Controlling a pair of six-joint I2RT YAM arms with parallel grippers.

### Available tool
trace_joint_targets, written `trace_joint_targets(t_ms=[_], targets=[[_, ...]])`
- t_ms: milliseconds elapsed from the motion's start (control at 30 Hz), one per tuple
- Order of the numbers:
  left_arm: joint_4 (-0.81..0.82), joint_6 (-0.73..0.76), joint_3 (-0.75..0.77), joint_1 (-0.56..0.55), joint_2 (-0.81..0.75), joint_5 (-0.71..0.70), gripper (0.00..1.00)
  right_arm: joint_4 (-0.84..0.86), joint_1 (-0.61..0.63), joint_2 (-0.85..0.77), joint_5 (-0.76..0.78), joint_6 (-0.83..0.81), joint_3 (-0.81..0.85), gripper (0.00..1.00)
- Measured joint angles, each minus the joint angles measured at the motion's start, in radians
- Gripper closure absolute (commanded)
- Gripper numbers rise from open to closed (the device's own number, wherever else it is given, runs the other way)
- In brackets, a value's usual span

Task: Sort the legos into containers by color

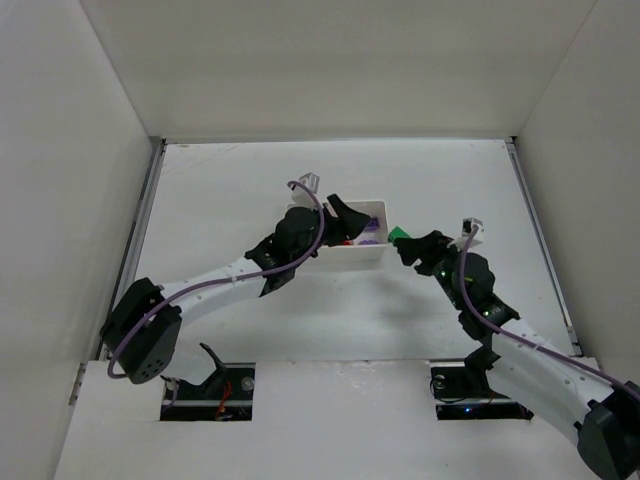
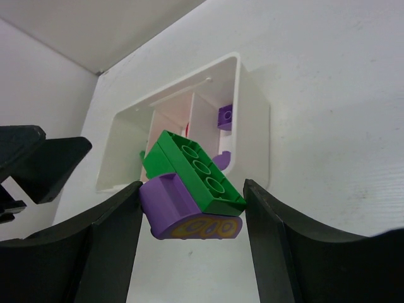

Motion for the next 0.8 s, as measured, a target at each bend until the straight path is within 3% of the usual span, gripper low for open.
trace_joint_targets(t_ms=[333,600,800], targets=[[0.19,-0.251,-0.242,-0.02,-0.074,0.015,0.4,0.038,0.032,0.014,-0.121,0.079,0.026,0.45],[0.378,-0.386,-0.315,-0.019,-0.079,0.042,0.39,0.072,0.103,0.083,-0.154,0.1,0.058,0.45],[0.428,-0.411,-0.328,-0.019,-0.084,0.056,0.4,0.097,0.112,0.108,-0.162,0.116,0.067,0.45]])
